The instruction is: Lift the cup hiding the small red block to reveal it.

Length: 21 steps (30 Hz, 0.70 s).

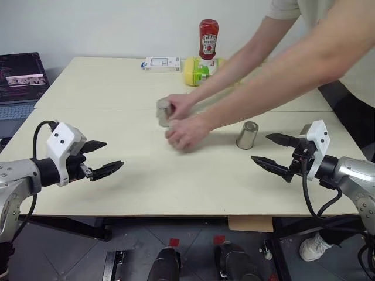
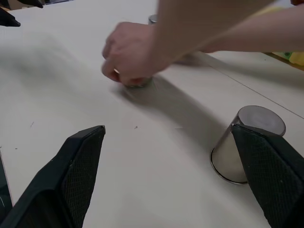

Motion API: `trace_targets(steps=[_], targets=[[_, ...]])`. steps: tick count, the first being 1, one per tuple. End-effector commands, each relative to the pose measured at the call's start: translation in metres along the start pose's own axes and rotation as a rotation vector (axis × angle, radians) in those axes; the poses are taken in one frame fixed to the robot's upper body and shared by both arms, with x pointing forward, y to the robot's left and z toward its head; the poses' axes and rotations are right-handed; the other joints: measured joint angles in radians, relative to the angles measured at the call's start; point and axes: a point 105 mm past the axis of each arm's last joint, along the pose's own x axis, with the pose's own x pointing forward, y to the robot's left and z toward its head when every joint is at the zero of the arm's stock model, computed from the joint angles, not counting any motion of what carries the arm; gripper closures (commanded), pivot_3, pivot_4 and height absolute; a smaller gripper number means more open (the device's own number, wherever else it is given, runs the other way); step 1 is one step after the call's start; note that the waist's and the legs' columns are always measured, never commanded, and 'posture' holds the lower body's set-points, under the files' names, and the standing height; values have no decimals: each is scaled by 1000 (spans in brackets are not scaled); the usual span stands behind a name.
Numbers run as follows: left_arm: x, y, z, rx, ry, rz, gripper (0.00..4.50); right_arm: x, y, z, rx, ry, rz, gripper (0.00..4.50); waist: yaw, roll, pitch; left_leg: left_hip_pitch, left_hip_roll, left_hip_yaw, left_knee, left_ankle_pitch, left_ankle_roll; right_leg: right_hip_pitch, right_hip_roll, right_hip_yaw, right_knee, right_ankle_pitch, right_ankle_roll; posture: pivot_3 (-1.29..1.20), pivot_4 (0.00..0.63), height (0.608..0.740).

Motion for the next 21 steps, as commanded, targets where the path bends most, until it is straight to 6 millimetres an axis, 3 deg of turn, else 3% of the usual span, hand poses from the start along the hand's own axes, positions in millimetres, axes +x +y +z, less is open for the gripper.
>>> trace_targets(steps=[1,15,21], targets=[[-1,3,9,39,-20,8,37,-1,-2,14,-53,-39,-7,0,0,0,0,0,0,0,0,0,0,0,0,0,0,0,0,0,150,740],[6,-5,18,13,-63,-47,37,12,13,28,-35,-77,33,0,0,0,0,0,0,0,0,0,0,0,0,0,0,0,0,0,150,740],[26,-1,27,20,-77,-17,37,18,28,37,6,-76,115,0,2,0,0,0,0,-1,0,0,0,0,0,-1,0,0,0,0,150,740]])
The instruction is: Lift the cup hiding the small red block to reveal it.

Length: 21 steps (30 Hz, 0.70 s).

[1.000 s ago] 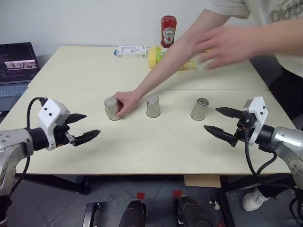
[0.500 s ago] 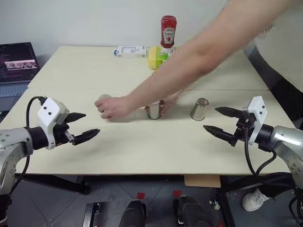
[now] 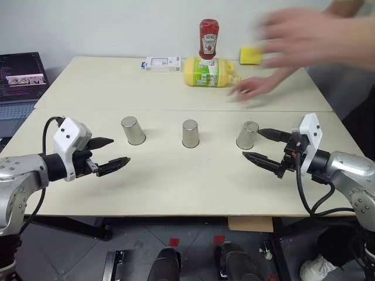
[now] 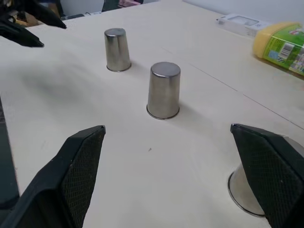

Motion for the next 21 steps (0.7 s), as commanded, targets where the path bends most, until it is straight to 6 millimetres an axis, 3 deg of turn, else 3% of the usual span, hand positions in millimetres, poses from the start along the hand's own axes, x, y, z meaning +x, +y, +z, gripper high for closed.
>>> trace_targets(steps=[1,7,11,17,21], targets=[[15,3,12,46,-30,35,37,4,16,15,-25,-31,69,0,2,0,0,0,0,0,0,0,0,0,0,0,0,0,0,0,150,740],[59,-9,26,50,-90,-18,37,8,29,13,-7,-14,119,0,3,0,0,0,-1,-1,1,0,0,2,0,0,0,0,0,0,150,740],[101,-14,38,31,-132,-63,37,7,35,10,-8,1,146,0,6,0,0,1,-2,-1,1,0,0,2,0,-1,0,0,0,0,150,740],[144,-22,50,40,-159,-123,37,6,39,10,-21,6,143,0,1,0,0,0,-2,-2,1,0,0,3,0,-1,0,0,0,0,150,740],[162,-26,51,60,-151,-138,37,5,39,11,-28,7,141,0,-2,0,0,0,-2,-2,1,0,0,2,0,-1,0,0,0,0,150,740]])
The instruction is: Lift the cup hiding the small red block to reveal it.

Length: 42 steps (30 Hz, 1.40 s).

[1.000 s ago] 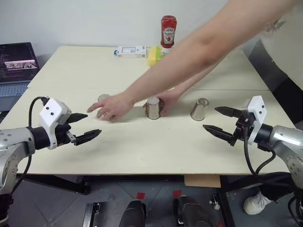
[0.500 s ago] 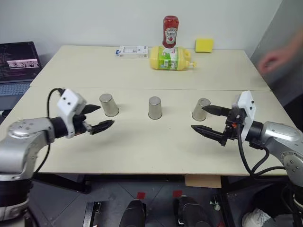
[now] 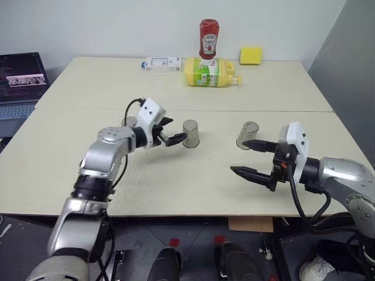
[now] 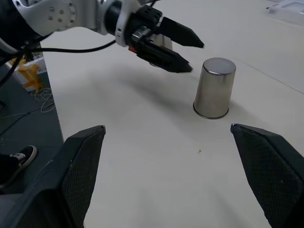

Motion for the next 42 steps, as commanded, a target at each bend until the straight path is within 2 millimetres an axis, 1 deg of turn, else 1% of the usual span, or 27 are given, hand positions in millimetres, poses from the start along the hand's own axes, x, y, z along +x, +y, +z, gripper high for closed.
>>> trace_targets(steps=[1,11,15,18,21,24,27,30,33,34,35,37,39,41,42], targets=[[11,6,10,51,-16,14,37,-3,3,10,-42,-19,2,0,0,0,0,0,0,0,0,0,0,0,0,0,0,0,0,0,150,740],[43,4,13,53,-11,7,37,-3,2,10,-44,-21,5,0,3,0,0,-1,-1,0,0,0,0,0,0,0,0,0,0,0,150,740],[53,5,9,41,2,19,37,-2,1,11,-48,-21,8,0,1,0,0,0,-1,0,0,0,0,0,0,0,0,0,0,0,150,740],[58,4,11,23,-12,21,478,-2,2,11,-50,-21,10,0,1,0,0,0,-1,0,0,0,0,0,0,0,0,0,0,0,150,740],[58,2,13,13,-23,8,1153,-2,2,11,-48,-22,8,0,1,0,0,-1,-1,0,0,0,0,0,0,0,0,0,0,0,150,740],[53,4,19,10,-51,12,1775,-2,3,11,-46,-22,4,0,1,0,0,-1,-1,0,0,0,0,0,0,0,0,0,0,0,150,740],[46,7,32,5,-103,33,1796,-2,3,10,-43,-22,2,0,1,0,0,-1,-1,-1,0,0,0,0,0,0,0,0,0,0,150,740],[29,11,46,44,-135,91,1796,-2,5,8,-31,-22,-1,0,0,0,0,-1,-1,-1,0,0,0,0,0,0,0,0,0,0,150,740],[11,19,48,57,-126,175,1796,-2,6,7,-29,-20,0,0,-1,0,0,0,0,-1,0,0,0,0,0,0,0,0,0,0,150,740],[6,22,46,60,-117,205,1796,-2,6,7,-29,-20,0,0,0,0,0,0,0,-1,0,0,0,0,0,0,0,0,0,0,150,740],[-2,30,39,43,-93,256,1796,-2,5,8,-30,-20,0,0,1,0,0,0,0,-1,0,0,0,0,0,0,0,0,0,0,150,740],[-12,39,28,17,-59,319,1796,-1,5,8,-30,-22,1,0,1,0,0,1,0,-1,0,0,0,1,0,0,0,0,0,0,150,740],[-17,43,18,-8,-30,350,1796,1,4,9,-30,-25,8,0,1,0,0,1,0,-1,0,0,0,1,0,0,0,0,1,0,150,740],[-17,45,6,-86,-14,362,1796,3,5,10,-31,-28,17,0,2,0,0,1,0,-1,0,0,0,1,0,0,0,0,1,0,150,740],[-17,46,1,-91,-3,368,1796,3,5,10,-31,-28,20,0,4,0,0,1,0,-1,0,0,0,1,0,0,0,0,1,0,150,740]])
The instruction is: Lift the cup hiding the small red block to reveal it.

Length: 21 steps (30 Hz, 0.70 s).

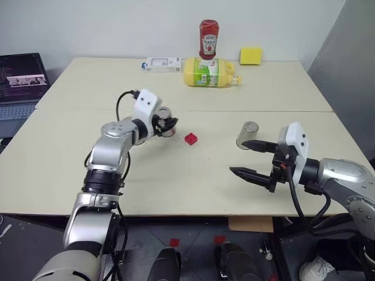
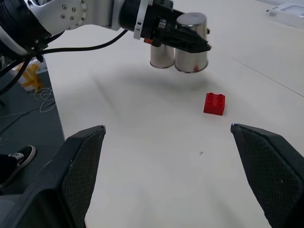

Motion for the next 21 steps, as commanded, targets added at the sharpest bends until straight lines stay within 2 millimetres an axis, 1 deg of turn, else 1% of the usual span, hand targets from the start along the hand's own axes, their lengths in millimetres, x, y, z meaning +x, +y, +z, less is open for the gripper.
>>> trace_targets(steps=[1,3,6,9,10,13,16,17,19,21], targets=[[-1,7,-2,-41,-8,38,1796,3,4,10,-34,-28,26,0,3,0,0,0,0,0,0,0,0,0,0,0,0,0,0,0,150,740],[1,9,-6,-42,4,47,1796,4,3,11,-35,-27,28,0,4,0,0,-1,0,0,0,0,0,0,0,0,0,0,0,0,150,740],[4,1,-11,-65,7,2,1796,4,2,10,-37,-22,29,0,3,0,0,-1,-1,0,0,0,0,0,-1,0,-1,0,0,0,150,740],[7,0,-16,-89,21,0,1796,4,4,9,-37,-17,33,0,3,0,0,-1,-1,0,0,0,0,0,-1,0,-1,0,0,0,150,740],[8,0,-14,-100,15,0,1446,4,4,9,-38,-17,34,0,3,0,0,-1,-1,0,0,0,0,0,-1,0,-1,0,0,0,150,740],[8,1,-8,-103,2,-9,850,4,5,8,-38,-16,37,0,2,0,0,-1,-1,0,0,0,0,0,-1,0,-1,0,0,0,150,740],[6,3,-3,-90,-10,-10,159,4,6,8,-37,-16,40,0,2,0,0,-1,0,0,0,0,0,0,-1,0,-1,0,0,0,150,740],[4,5,0,-87,-18,-7,62,4,6,8,-37,-18,42,0,2,0,0,-1,0,0,0,0,0,0,-1,0,-1,0,0,0,150,740],[2,8,8,-74,-40,11,62,3,5,9,-37,-26,43,0,2,0,0,-1,0,0,0,0,0,0,-1,0,-1,0,0,0,150,740],[-2,11,20,-48,-77,26,62,3,5,11,-37,-37,44,0,2,0,0,-1,0,0,0,0,0,0,-1,0,-1,0,0,0,150,740]])
